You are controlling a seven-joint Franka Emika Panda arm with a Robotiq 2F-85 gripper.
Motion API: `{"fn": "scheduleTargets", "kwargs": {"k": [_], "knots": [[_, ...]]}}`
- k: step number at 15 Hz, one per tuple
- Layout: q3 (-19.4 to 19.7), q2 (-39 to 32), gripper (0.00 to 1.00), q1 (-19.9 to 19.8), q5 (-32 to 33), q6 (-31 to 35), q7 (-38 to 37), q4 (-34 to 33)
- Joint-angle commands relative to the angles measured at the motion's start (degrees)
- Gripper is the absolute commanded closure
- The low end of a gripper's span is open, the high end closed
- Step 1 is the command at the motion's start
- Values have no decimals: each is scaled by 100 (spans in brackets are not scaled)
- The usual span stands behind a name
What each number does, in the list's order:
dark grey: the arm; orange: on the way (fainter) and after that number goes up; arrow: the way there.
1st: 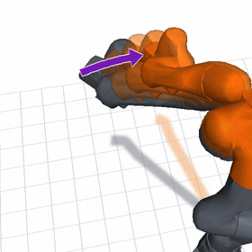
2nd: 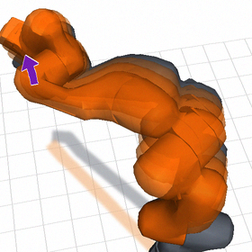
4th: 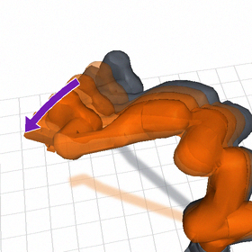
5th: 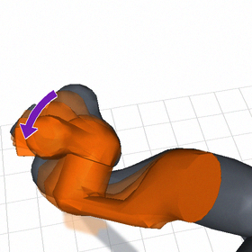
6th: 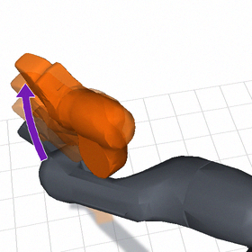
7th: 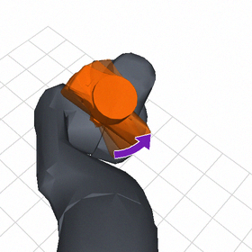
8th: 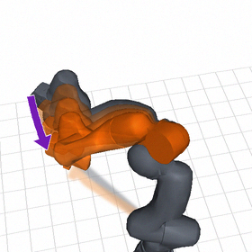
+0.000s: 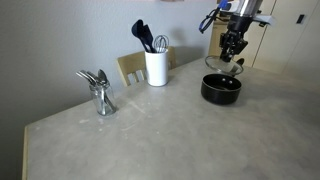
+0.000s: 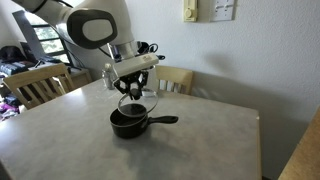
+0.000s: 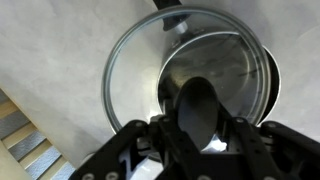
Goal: Pick the lid and put it on the pot
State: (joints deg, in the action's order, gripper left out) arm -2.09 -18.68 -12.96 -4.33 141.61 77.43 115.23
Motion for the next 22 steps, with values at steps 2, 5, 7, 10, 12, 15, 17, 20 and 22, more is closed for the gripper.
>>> {"fn": "scheduleTargets", "kwargs": {"k": [2,5,7,10,12,15,17,20,22], "knots": [[101,39,85,93,127,-121,-31,36],[31,9,85,82,87,-197,182,58],[-22,-69,85,110,70,-269,344,40],[-64,-225,85,179,78,-333,505,-6],[-71,-332,85,220,111,-314,544,-32],[-62,-447,85,254,166,-286,574,-96],[-72,-453,85,271,192,-298,588,-147],[-105,-489,85,312,250,-315,630,-239],[-122,-524,85,343,263,-343,665,-293]]}}
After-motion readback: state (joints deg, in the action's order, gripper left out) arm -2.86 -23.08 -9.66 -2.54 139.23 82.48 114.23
